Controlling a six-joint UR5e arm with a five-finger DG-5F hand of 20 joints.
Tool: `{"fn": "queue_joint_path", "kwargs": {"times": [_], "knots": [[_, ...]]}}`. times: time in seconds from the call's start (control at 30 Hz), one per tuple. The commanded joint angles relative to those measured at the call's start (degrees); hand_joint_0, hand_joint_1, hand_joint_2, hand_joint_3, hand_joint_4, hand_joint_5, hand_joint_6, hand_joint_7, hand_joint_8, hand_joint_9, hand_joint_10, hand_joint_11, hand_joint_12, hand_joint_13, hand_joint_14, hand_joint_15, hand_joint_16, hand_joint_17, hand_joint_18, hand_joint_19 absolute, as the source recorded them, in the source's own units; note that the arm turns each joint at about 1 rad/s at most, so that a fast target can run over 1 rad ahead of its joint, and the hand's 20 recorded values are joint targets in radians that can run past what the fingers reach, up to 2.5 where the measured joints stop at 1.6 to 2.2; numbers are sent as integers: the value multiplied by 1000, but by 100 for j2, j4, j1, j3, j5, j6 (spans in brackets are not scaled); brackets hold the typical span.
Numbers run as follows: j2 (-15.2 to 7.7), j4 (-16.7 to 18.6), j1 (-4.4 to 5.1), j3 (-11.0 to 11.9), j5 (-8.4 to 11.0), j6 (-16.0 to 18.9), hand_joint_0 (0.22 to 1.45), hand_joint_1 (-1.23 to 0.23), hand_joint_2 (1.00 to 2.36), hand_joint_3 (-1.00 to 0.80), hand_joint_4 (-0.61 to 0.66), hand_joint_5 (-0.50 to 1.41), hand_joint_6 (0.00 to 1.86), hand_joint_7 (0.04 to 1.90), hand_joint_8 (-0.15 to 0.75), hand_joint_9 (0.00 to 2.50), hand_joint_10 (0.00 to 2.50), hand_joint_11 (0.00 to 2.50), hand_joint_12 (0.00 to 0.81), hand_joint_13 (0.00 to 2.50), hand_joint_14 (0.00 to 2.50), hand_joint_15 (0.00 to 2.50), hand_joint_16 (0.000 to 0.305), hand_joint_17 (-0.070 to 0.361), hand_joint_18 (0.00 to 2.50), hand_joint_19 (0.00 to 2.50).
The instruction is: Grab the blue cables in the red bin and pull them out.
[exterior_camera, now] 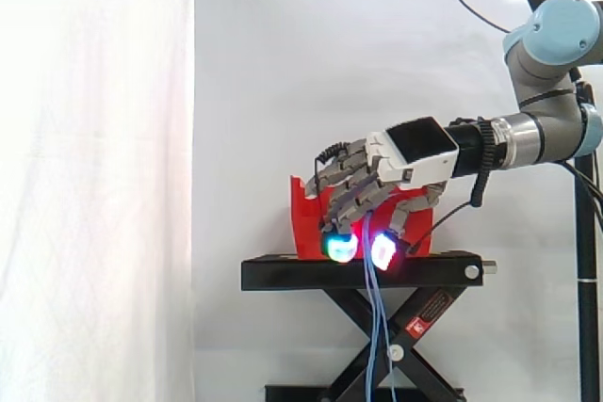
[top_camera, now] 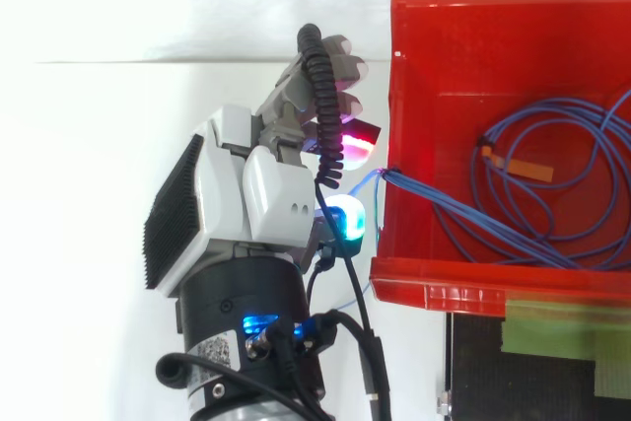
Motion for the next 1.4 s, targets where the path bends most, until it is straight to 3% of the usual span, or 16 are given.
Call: {"fn": "queue_joint_path", "kwargs": {"times": [0.0,0.43,0.67,0.9,1.37], "knots": [[0,-23,0,-1,0,-9,828,-956,1000,-1000,240,911,11,822,289,877,26,706,369,579,19,409,51,115,586,672],[0,3,-9,-1,-9,-9,847,-967,1000,-1000,223,946,6,909,287,913,27,741,363,609,18,418,51,115,627,677],[0,29,8,-10,-9,-18,831,-985,1000,-1000,237,875,14,766,284,906,26,731,367,611,17,429,52,116,621,683],[0,196,-9,-160,-9,-35,827,-992,1000,-1000,237,868,14,745,282,897,27,734,368,603,17,424,52,117,615,682],[0,205,-44,-151,-18,-35,825,-991,1000,-1000,242,870,14,745,283,897,26,730,368,607,17,424,52,117,618,684]]}}
